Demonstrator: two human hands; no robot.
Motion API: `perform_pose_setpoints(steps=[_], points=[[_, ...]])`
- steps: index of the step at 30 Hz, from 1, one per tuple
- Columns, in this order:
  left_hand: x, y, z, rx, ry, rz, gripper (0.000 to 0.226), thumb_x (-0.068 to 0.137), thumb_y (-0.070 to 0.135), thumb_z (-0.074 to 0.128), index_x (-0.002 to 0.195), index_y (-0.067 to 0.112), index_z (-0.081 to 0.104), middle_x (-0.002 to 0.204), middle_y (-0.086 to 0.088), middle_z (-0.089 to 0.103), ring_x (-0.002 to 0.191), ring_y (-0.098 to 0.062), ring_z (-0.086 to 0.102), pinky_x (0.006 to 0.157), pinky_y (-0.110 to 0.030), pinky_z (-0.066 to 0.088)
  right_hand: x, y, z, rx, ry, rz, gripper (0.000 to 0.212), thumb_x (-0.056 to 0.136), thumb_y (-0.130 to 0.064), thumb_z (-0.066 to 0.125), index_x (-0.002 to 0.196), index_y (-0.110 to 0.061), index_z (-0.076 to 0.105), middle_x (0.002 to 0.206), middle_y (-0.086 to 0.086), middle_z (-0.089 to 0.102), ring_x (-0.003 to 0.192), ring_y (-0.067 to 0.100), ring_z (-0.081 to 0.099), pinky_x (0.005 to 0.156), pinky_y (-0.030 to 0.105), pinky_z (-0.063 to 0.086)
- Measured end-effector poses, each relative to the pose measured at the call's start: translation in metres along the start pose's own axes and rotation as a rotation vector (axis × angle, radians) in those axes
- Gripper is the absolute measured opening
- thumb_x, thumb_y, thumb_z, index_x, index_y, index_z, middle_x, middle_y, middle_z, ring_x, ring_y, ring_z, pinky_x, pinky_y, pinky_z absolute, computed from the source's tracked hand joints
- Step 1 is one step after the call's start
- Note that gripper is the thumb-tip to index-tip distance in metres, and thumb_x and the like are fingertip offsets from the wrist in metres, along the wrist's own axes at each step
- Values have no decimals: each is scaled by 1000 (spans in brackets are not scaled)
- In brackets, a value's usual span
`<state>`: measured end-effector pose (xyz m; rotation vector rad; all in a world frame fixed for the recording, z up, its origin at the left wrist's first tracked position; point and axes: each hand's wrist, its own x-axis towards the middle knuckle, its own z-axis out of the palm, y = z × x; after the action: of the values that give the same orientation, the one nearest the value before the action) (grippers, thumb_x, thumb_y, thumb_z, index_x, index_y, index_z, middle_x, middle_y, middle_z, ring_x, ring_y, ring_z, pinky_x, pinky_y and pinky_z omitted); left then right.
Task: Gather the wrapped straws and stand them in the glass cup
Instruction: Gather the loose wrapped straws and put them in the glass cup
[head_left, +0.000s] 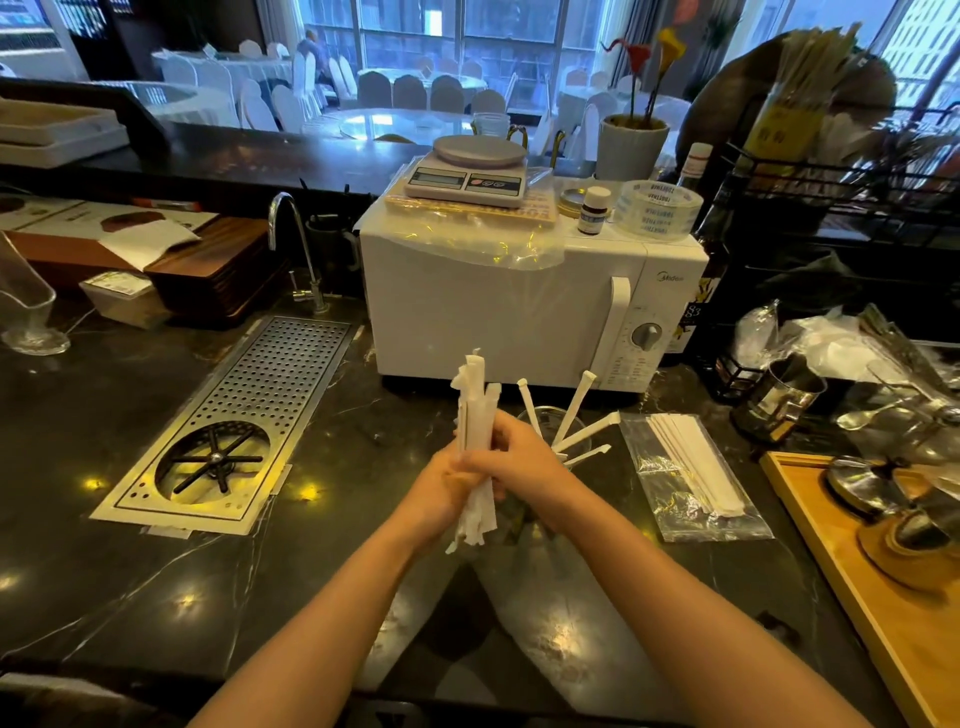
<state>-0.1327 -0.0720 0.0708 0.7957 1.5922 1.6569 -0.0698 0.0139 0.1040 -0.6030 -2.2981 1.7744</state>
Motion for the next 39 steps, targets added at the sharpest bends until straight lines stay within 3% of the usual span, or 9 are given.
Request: perform_pose_setpoints(steps=[7, 10, 12, 17, 20, 24, 30, 35, 39], points=[[-6, -9, 20, 139, -35, 80, 29, 92, -6, 38, 120, -2, 43, 93, 4, 54, 90, -3, 55, 65, -3, 48, -10, 18, 10, 60, 248, -51, 16, 76, -20, 70, 86, -10, 62, 72, -2, 59, 69, 5, 60, 53, 2, 46], [-4, -13, 23, 157, -93, 59, 27, 89, -10, 40, 115, -13, 44, 86, 0, 55, 73, 5, 61, 61, -6, 49, -16, 29, 11, 24, 297, -41, 23, 82, -18, 65, 93, 1, 60, 80, 17, 63, 79, 26, 63, 61, 11, 47], [-2, -15, 24, 147, -115, 31, 28, 89, -12, 40, 116, -18, 42, 83, -1, 54, 69, 2, 61, 59, -6, 49, -19, 34, 9, 17, 278, -50, 21, 84, -16, 62, 96, 1, 62, 82, 14, 63, 83, 25, 62, 69, 20, 49], [-5, -26, 29, 156, -170, -14, 28, 91, -9, 37, 118, -10, 45, 89, -4, 55, 73, 1, 59, 59, -5, 49, -23, 46, 8, -28, 231, -37, 19, 84, -12, 60, 99, -1, 63, 96, 18, 66, 90, 19, 61, 85, 34, 49], [-8, -31, 30, 145, -151, -68, 24, 90, -8, 39, 96, 10, 53, 85, 2, 55, 78, 0, 53, 60, -6, 50, -25, 54, 8, -4, 202, -6, 20, 82, -11, 63, 99, 1, 63, 91, 10, 62, 90, 16, 59, 83, 30, 48], [-8, -37, 25, 215, -167, -64, 40, 85, -8, 50, 112, 22, 47, 90, 6, 56, 86, -1, 53, 65, -4, 50, -26, 61, 10, 77, 172, 25, 24, 80, -8, 65, 100, 1, 58, 93, 4, 61, 86, 10, 57, 76, 18, 46], [-5, -41, 13, 335, -243, -129, 37, 80, -1, 58, 102, 29, 57, 93, 13, 61, 92, -1, 58, 71, -7, 51, -25, 64, 10, 49, 145, 64, 27, 82, -13, 64, 106, -5, 58, 97, 5, 59, 92, 14, 56, 73, 19, 46], [-3, -39, 8, 350, -231, -158, 39, 84, -2, 54, 120, 13, 53, 96, 8, 59, 99, -11, 57, 72, -10, 52, -22, 61, 13, 27, 139, 73, 27, 89, -17, 54, 114, -8, 58, 107, 13, 62, 96, 13, 56, 76, 18, 46], [-1, -21, 7, 381, -241, -102, 40, 86, -3, 49, 123, 11, 47, 94, 10, 56, 89, -5, 57, 68, -5, 51, -19, 50, 10, 0, 144, 35, 29, 93, -21, 47, 118, -11, 57, 111, 10, 61, 93, 6, 55, 77, 15, 42]])
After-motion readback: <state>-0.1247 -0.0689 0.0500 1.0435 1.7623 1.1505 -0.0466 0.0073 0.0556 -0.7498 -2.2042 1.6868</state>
